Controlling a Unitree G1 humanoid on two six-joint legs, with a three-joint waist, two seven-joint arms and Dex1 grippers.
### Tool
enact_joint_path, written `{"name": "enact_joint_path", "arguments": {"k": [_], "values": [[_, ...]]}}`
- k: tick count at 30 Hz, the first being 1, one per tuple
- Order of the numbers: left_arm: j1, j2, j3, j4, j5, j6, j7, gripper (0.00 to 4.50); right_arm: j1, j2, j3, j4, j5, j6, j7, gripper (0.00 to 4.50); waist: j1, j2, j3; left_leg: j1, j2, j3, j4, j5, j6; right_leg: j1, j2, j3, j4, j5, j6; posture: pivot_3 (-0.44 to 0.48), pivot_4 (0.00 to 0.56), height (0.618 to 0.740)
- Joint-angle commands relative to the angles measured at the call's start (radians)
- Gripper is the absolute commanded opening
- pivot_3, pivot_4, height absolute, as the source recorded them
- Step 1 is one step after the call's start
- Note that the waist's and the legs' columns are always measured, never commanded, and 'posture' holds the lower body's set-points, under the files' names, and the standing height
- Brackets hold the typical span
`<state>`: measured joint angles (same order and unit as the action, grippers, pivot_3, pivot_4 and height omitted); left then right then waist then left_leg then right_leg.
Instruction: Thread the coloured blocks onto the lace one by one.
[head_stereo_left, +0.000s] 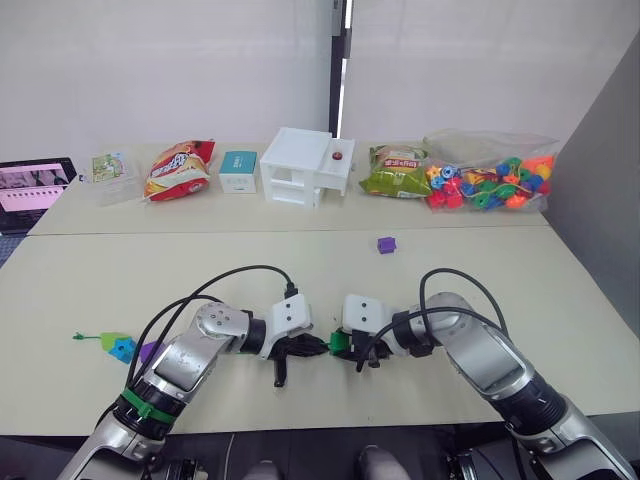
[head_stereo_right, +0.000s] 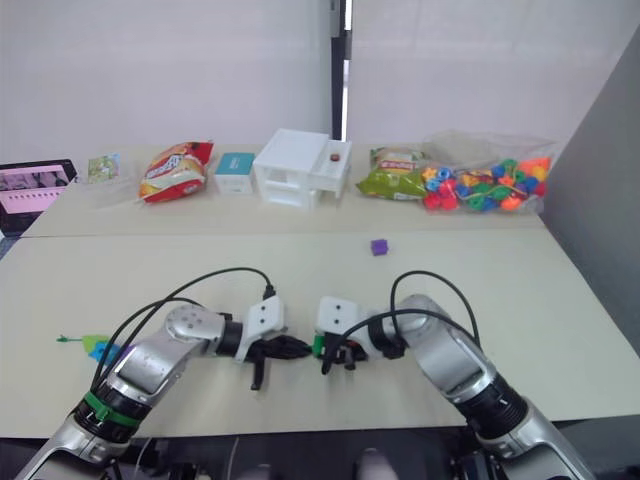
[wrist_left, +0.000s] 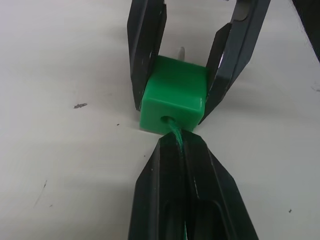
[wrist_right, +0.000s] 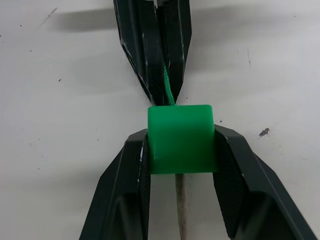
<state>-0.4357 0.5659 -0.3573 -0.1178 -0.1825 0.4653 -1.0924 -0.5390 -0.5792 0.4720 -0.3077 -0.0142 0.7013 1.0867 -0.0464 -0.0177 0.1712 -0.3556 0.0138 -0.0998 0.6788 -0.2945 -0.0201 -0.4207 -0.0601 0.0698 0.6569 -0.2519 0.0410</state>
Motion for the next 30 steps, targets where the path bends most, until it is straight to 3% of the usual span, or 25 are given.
{"name": "enact_joint_path", "arguments": {"k": [1, 6, 15, 17, 20, 23, 30], "values": [[-0.025, -0.024, -0.011, -0.021, -0.001, 0.007, 0.009, 0.03, 0.01, 0.005, 0.03, -0.016, 0.017, 0.011, 0.0, 1.18, 0.001, 0.0, 0.0, 0.0, 0.0, 0.0, 0.0, 0.0, 0.0, 0.0, 0.0, 0.0, 0.0, 0.0, 0.0, 0.0, 0.15, 0.74], [-0.023, -0.01, 0.018, -0.031, -0.011, 0.031, 0.005, 0.03, 0.013, 0.002, 0.03, -0.019, 0.017, 0.01, 0.0, 1.18, 0.001, 0.0, 0.0, 0.0, 0.0, 0.0, 0.0, 0.0, 0.0, 0.0, 0.0, 0.0, 0.0, 0.0, 0.0, 0.0, 0.15, 0.74], [-0.008, 0.095, 0.095, -0.115, -0.11, 0.103, -0.071, 2.89, 0.015, 0.005, 0.023, -0.025, 0.017, 0.016, -0.018, 1.18, -0.002, 0.0, 0.0, 0.0, 0.0, 0.0, 0.0, 0.0, 0.0, 0.0, 0.0, 0.0, 0.0, 0.0, 0.0, 0.0, 0.15, 0.74], [-0.011, 0.114, 0.095, -0.116, -0.102, 0.086, -0.069, 3.5, 0.016, 0.004, 0.014, -0.034, 0.02, 0.018, -0.024, 2.21, -0.001, 0.0, 0.0, 0.0, 0.0, 0.0, 0.0, 0.0, 0.0, 0.0, 0.0, 0.0, 0.0, 0.0, 0.0, 0.0, 0.15, 0.74], [-0.02, 0.115, 0.078, -0.103, -0.081, 0.056, -0.06, 4.48, 0.018, -0.001, -0.006, -0.057, 0.034, 0.031, -0.03, 3.17, 0.003, 0.0, 0.0, -0.001, 0.0, 0.0, 0.0, 0.0, 0.0, -0.001, 0.0, 0.0, 0.0, 0.0, 0.0, 0.0, 0.15, 0.74], [-0.032, 0.078, 0.04, -0.092, -0.06, 0.032, -0.043, 4.5, 0.029, -0.028, -0.043, -0.103, 0.061, 0.054, -0.033, 4.26, 0.007, 0.0, 0.0, -0.002, 0.0, 0.0, 0.0, 0.0, 0.0, -0.001, -0.001, 0.0, -0.001, 0.0, 0.0, 0.0, 0.15, 0.74], [-0.083, -0.035, -0.045, 0.025, 0.025, -0.068, -0.011, 4.5, 0.11, -0.135, -0.142, -0.158, 0.106, 0.04, -0.043, 4.39, 0.022, 0.0, 0.0, -0.004, -0.001, 0.0, 0.001, 0.0, 0.0, -0.001, -0.001, -0.001, -0.002, 0.0, 0.0, 0.0, 0.15, 0.74]]}}
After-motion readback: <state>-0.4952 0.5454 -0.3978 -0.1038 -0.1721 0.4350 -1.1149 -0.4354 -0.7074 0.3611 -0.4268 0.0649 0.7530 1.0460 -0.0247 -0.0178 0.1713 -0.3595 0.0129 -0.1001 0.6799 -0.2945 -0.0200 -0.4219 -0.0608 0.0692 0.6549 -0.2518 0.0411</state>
